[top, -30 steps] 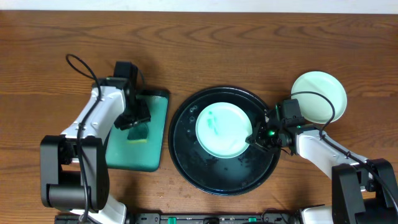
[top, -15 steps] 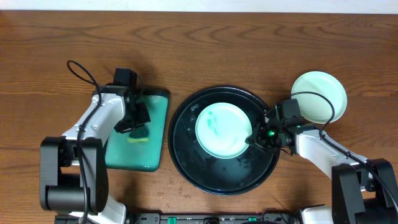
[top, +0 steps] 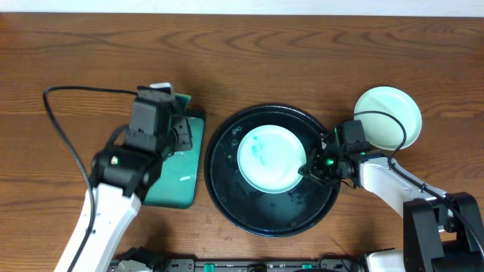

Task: Clean dirty plates on tray and stack at the side

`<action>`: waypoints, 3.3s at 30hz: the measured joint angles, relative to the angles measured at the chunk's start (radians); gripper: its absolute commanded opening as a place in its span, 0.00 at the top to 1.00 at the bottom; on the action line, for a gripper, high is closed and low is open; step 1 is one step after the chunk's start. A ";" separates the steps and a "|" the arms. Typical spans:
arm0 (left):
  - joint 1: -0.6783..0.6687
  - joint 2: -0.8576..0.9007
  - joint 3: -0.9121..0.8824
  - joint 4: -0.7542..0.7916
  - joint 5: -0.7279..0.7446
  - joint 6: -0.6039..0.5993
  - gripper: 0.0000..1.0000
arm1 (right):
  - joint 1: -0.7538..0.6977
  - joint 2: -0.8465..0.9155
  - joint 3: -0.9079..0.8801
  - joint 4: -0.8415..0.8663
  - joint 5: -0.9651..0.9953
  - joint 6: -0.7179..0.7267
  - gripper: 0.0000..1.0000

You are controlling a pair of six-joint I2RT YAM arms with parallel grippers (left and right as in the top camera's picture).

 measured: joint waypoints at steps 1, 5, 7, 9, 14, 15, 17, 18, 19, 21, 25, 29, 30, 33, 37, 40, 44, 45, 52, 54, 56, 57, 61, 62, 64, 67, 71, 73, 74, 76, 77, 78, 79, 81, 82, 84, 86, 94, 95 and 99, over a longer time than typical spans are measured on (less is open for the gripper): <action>-0.009 -0.007 0.000 0.000 -0.008 0.000 0.93 | 0.000 0.000 0.000 0.000 0.000 -0.003 0.99; -0.079 -0.031 0.000 0.000 -0.061 0.003 0.93 | 0.000 0.000 0.000 -0.002 0.000 -0.018 0.99; -0.098 -0.016 0.000 0.000 -0.075 0.000 0.93 | 0.000 0.000 0.002 -0.009 0.001 -0.035 0.99; -0.109 0.013 0.000 -0.004 -0.080 -0.007 0.93 | 0.000 0.001 0.005 -0.028 0.000 -0.053 0.98; -0.112 0.155 0.000 -0.018 -0.087 -0.037 0.92 | 0.011 0.002 0.010 -0.088 -0.019 -0.084 0.99; -0.112 0.187 0.000 -0.016 -0.086 -0.046 0.92 | 0.012 0.002 0.010 -0.097 -0.026 -0.087 0.99; -0.112 0.246 0.000 -0.005 -0.077 -0.058 0.93 | 0.017 0.003 0.009 -0.112 -0.034 -0.092 0.99; -0.112 0.274 0.000 0.003 -0.063 -0.063 0.93 | 0.018 0.004 0.009 -0.119 -0.039 -0.093 0.98; -0.111 0.303 0.000 0.012 -0.039 -0.072 0.93 | 0.020 0.005 0.010 -0.132 -0.046 -0.096 0.98; -0.112 0.340 0.000 0.015 -0.002 -0.085 0.93 | 0.021 0.005 0.011 -0.159 -0.050 -0.103 0.98; -0.119 0.394 0.000 0.024 0.082 -0.121 0.93 | 0.043 0.005 0.022 -0.238 -0.042 -0.112 0.99; -0.150 0.397 0.000 0.044 0.119 -0.137 0.93 | 0.098 0.006 0.045 -0.272 -0.001 -0.113 0.99; -0.161 0.397 0.000 0.051 0.128 -0.141 0.93 | 0.109 0.006 0.050 -0.276 0.007 -0.113 0.99; -0.197 0.397 0.000 0.068 0.145 -0.156 0.93 | 0.143 0.012 0.071 -0.293 0.034 -0.113 0.99; -0.259 0.397 0.000 0.096 0.169 -0.171 0.93 | 0.187 0.022 0.106 -0.322 0.083 -0.093 0.99; -0.314 0.397 0.000 0.114 0.178 -0.188 0.93 | 0.203 0.025 0.122 -0.339 0.119 -0.052 0.99; -0.379 0.398 0.000 0.139 0.189 -0.209 0.93 | 0.209 0.025 0.134 -0.348 0.153 0.001 0.98; -0.387 0.398 0.000 0.142 0.189 -0.211 0.93 | 0.209 0.025 0.135 -0.349 0.158 0.009 0.98; -0.431 0.462 0.000 0.153 0.190 -0.238 0.93 | 0.214 0.025 0.145 -0.339 0.194 0.087 0.98; -0.432 0.504 0.000 0.153 0.195 -0.241 0.92 | 0.214 0.025 0.147 -0.321 0.200 0.110 0.98; -0.431 0.540 0.000 0.147 0.197 -0.241 0.93 | 0.213 0.026 0.154 -0.299 0.219 0.134 0.98; -0.431 0.558 0.000 0.138 0.197 -0.241 0.93 | 0.211 0.028 0.164 -0.284 0.238 0.147 0.98; -0.431 0.596 0.003 0.114 0.196 -0.241 0.93 | 0.190 0.037 0.192 -0.262 0.273 0.173 0.98; -0.431 0.601 0.012 0.102 0.193 -0.240 0.93 | 0.188 0.037 0.197 -0.262 0.275 0.176 0.98; -0.432 0.608 0.022 0.090 0.188 -0.240 0.93 | 0.184 0.037 0.201 -0.262 0.275 0.180 0.99; -0.432 0.626 0.028 0.094 0.188 -0.240 0.93 | 0.185 0.037 0.205 -0.264 0.277 0.183 0.99; -0.432 0.639 0.032 0.103 0.196 -0.240 0.93 | 0.185 0.037 0.205 -0.267 0.278 0.184 0.99; -0.431 0.640 0.032 0.118 0.220 -0.240 0.93 | 0.188 0.037 0.205 -0.267 0.277 0.184 0.98; -0.431 0.641 0.032 0.132 0.236 -0.240 0.93 | 0.193 0.037 0.205 -0.268 0.280 0.184 0.98; -0.428 0.650 0.032 0.189 0.293 -0.241 0.93 | 0.204 0.037 0.206 -0.274 0.293 0.185 0.98; -0.428 0.654 0.032 0.222 0.323 -0.245 0.93 | 0.210 0.037 0.207 -0.278 0.296 0.187 0.98; -0.428 0.658 0.032 0.256 0.356 -0.254 0.93 | 0.217 0.037 0.208 -0.284 0.297 0.188 0.99; -0.429 0.660 0.032 0.279 0.383 -0.263 0.93 | 0.224 0.037 0.208 -0.290 0.296 0.189 0.98; -0.431 0.662 0.032 0.310 0.421 -0.279 0.92 | 0.237 0.037 0.208 -0.298 0.294 0.194 0.98; -0.431 0.662 0.032 0.325 0.444 -0.292 0.92 | 0.242 0.037 0.208 -0.302 0.292 0.196 0.98; -0.432 0.662 0.032 0.340 0.468 -0.307 0.93 | 0.244 0.037 0.210 -0.309 0.287 0.202 0.98; -0.432 0.662 0.032 0.345 0.476 -0.319 0.93 | 0.244 0.037 0.211 -0.314 0.284 0.208 0.98; -0.397 0.661 0.037 0.239 0.351 -0.320 0.93 | 0.244 0.037 0.212 -0.337 0.269 0.221 0.99; -0.387 0.660 0.040 0.221 0.330 -0.317 0.93 | 0.246 0.037 0.212 -0.338 0.269 0.222 0.98; -0.301 0.659 0.045 0.170 0.235 -0.289 0.93 | 0.247 0.037 0.214 -0.339 0.269 0.225 0.99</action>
